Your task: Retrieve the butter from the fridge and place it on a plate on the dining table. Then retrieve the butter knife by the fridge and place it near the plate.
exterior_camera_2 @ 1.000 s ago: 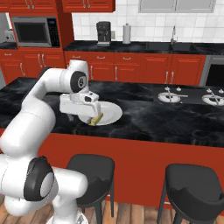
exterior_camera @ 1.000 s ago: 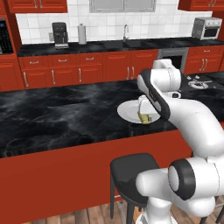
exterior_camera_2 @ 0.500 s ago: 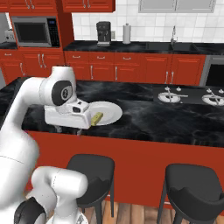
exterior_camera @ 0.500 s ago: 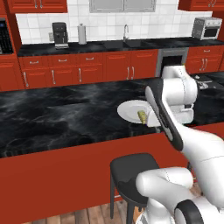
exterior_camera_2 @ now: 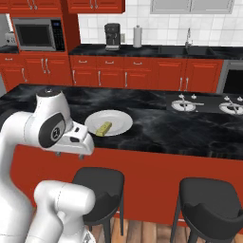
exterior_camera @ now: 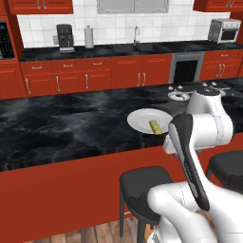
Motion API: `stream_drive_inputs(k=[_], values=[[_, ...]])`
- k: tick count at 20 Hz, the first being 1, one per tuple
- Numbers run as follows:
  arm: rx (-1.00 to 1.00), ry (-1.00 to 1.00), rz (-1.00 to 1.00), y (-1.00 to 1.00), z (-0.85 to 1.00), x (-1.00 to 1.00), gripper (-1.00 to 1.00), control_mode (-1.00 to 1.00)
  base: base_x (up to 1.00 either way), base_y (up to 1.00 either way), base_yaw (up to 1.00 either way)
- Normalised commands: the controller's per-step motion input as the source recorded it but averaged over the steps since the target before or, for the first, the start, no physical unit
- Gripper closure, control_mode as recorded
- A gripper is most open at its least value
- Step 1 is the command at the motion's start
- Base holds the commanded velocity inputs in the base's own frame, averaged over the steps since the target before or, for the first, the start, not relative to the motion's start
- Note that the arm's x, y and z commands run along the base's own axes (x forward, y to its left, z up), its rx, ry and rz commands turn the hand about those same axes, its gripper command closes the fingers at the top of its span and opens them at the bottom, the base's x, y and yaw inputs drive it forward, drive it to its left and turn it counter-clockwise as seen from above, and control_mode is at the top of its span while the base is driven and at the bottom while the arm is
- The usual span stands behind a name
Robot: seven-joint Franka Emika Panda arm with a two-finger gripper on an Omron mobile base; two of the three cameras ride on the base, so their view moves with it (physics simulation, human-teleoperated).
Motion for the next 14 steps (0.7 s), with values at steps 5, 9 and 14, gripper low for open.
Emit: stream_drive_inputs(k=[5, 9, 14], values=[[0.00, 0.00, 0.02, -0.08, 0.00, 0.00, -1.00, -1.00, 0.00, 0.00, 0.00], [0.00, 0.00, 0.00, 0.00, 0.00, 0.00, -1.00, 1.00, -0.24, -0.91, 0.06], [0.00, 0.00, 0.00, 0.00, 0.00, 0.00, -1.00, 1.00, -0.63, -1.00, 0.01]])
